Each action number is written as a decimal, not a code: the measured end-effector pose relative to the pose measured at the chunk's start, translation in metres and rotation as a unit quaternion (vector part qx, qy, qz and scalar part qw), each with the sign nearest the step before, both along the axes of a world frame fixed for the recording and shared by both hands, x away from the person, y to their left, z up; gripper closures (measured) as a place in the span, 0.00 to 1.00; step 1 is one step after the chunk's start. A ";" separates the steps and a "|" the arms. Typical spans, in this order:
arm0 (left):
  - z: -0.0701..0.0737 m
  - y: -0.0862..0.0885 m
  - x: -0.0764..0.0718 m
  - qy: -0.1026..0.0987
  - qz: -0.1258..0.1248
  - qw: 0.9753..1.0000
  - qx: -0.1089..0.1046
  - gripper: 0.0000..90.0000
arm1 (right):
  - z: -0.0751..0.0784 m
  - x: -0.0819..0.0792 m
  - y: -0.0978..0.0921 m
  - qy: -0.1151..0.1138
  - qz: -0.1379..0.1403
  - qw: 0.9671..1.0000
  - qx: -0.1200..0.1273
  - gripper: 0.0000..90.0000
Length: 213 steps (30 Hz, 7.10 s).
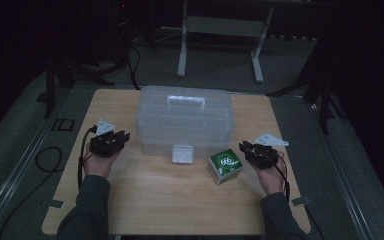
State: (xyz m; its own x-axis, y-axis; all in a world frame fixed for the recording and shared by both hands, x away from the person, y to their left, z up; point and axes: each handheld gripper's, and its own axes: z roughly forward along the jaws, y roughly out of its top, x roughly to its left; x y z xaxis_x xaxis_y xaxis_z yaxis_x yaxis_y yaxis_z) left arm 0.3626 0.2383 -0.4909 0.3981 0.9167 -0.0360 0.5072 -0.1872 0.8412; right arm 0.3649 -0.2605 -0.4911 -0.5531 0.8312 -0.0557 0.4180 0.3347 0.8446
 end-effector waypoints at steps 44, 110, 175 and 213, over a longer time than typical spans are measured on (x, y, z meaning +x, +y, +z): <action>0.103 -0.113 0.055 -0.043 -0.060 0.997 0.029 0.64 | -0.010 -0.015 -0.026 0.003 -0.021 1.000 -0.003 0.69; 0.102 -0.143 0.054 0.005 -0.031 0.998 0.062 0.86 | -0.020 -0.020 -0.033 0.011 -0.023 1.000 -0.011 0.68; 0.119 -0.116 0.001 -0.046 -0.046 0.998 0.022 0.61 | 0.061 -0.014 -0.020 -0.052 0.014 0.998 -0.014 0.62; 0.049 -0.088 -0.084 -0.045 -0.125 0.991 0.031 0.61 | 0.139 0.036 0.069 -0.055 0.130 0.990 -0.022 0.56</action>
